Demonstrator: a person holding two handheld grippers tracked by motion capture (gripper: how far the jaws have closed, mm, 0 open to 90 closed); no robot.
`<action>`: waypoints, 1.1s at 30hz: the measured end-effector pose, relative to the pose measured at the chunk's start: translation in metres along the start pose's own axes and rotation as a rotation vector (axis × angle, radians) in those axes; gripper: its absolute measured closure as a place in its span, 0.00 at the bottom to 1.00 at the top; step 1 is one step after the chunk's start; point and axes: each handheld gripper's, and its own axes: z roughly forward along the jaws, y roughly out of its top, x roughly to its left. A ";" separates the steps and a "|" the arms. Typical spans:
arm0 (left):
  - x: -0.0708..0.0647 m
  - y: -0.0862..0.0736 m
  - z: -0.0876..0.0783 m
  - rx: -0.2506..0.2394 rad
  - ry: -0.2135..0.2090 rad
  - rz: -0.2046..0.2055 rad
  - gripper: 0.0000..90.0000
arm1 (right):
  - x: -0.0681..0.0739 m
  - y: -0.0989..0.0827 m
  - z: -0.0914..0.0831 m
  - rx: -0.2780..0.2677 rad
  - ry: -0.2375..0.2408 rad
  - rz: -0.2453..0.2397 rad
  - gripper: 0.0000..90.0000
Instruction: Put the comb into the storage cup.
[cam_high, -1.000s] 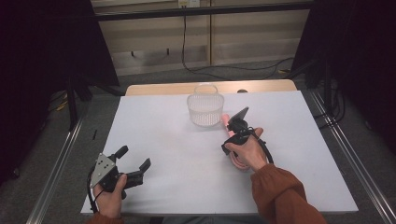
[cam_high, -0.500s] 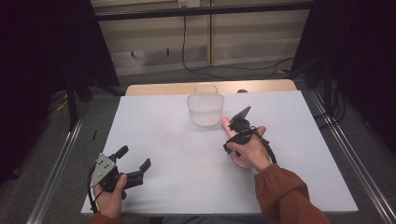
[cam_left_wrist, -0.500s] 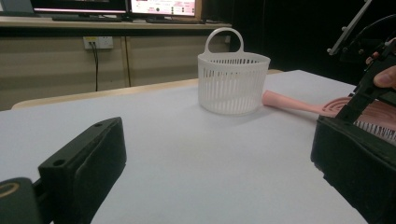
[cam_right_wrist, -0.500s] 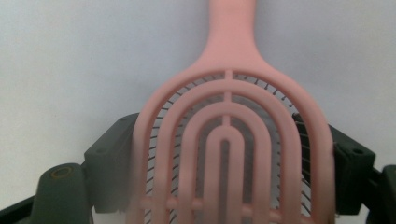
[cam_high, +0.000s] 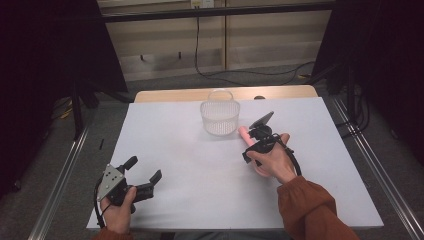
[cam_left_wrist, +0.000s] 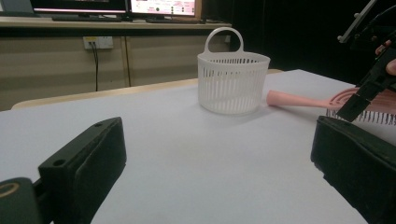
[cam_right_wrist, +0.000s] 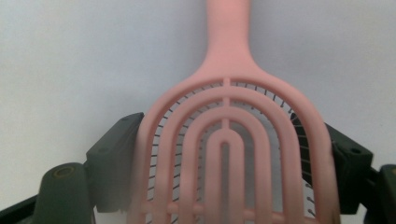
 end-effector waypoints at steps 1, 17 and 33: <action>0.000 0.000 0.000 0.001 0.000 0.000 0.04 | -0.001 0.000 -0.001 -0.011 0.000 0.005 0.23; 0.000 0.000 0.000 0.000 0.000 0.002 0.04 | -0.015 -0.005 -0.018 -0.064 0.029 0.021 0.23; 0.000 0.000 0.000 0.001 0.000 0.005 0.04 | -0.032 -0.021 -0.039 -0.152 0.080 0.015 0.23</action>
